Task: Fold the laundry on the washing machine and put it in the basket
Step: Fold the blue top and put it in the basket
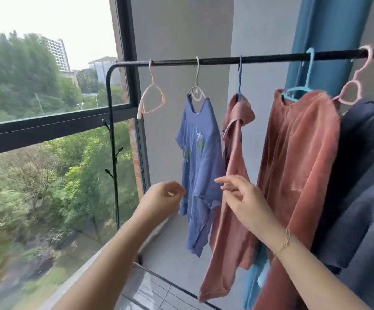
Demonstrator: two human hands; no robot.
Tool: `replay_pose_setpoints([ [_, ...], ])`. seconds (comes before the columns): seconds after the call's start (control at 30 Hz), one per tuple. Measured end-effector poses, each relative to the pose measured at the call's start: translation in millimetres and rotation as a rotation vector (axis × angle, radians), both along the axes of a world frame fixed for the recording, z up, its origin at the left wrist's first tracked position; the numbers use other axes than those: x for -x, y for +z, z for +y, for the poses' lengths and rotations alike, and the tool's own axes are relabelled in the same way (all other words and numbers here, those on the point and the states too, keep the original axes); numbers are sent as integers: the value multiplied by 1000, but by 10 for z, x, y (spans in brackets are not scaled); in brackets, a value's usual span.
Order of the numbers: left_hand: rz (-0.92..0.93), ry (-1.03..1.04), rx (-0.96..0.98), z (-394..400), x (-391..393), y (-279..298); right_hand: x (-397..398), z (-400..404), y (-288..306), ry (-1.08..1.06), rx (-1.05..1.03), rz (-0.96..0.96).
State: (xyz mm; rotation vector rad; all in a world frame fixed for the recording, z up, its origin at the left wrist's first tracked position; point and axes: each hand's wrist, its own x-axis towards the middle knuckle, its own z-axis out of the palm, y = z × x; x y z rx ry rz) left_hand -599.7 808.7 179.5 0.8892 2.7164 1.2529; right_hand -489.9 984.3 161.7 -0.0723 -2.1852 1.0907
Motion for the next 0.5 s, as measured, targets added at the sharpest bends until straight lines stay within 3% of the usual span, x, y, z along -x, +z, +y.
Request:
replay_pose_setpoints([
  [0.3, 132, 64, -240, 914, 447, 822, 380, 850, 908, -83, -193, 214],
  [0.5, 224, 74, -273, 1414, 820, 1242, 942, 1157, 1443, -196, -16, 181],
])
